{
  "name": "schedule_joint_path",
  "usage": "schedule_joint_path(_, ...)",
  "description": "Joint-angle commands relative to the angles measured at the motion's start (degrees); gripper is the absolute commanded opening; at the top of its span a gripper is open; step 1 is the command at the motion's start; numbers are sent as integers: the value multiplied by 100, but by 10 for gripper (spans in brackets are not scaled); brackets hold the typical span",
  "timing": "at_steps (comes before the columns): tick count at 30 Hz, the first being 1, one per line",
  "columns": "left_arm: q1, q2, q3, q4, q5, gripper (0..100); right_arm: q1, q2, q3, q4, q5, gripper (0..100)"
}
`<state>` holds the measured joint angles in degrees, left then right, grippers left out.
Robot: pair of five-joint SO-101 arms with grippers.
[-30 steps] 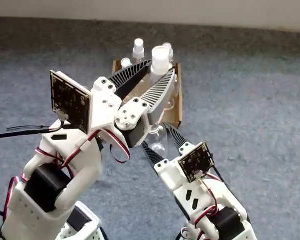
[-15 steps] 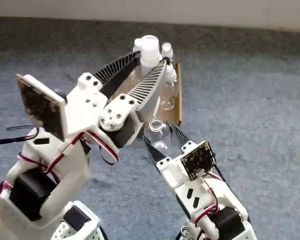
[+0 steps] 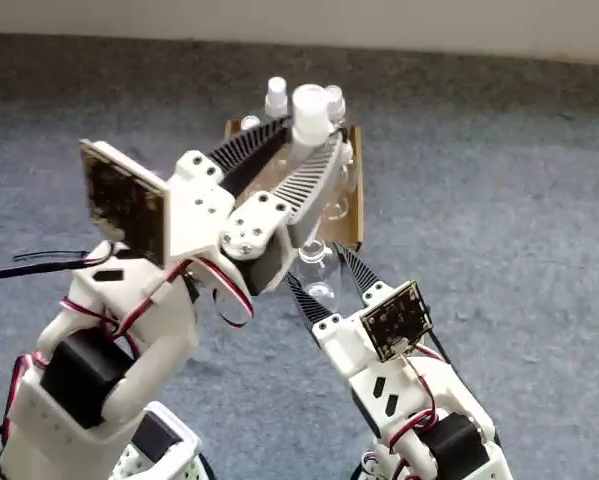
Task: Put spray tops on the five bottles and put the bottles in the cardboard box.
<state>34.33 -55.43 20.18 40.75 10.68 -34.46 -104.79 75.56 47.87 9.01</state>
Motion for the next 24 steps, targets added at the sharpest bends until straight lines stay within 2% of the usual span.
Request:
schedule_joint_path(1,110,-13,92,-26,26,4,66,-48,-31,-119,-53,5)
schedule_joint_path(8,57,-57,523,-18,18,4,84,-48,-31,-119,-53,5)
schedule_joint_path(16,-136,-40,198,18,26,4,92,-48,-40,-119,-53,5)
schedule_joint_path(19,-154,-66,602,325,9,4,101,-48,-48,-119,-53,5)
schedule_joint_path(24,-145,-75,1341,888,-659,4,101,-48,-75,-127,-62,5)
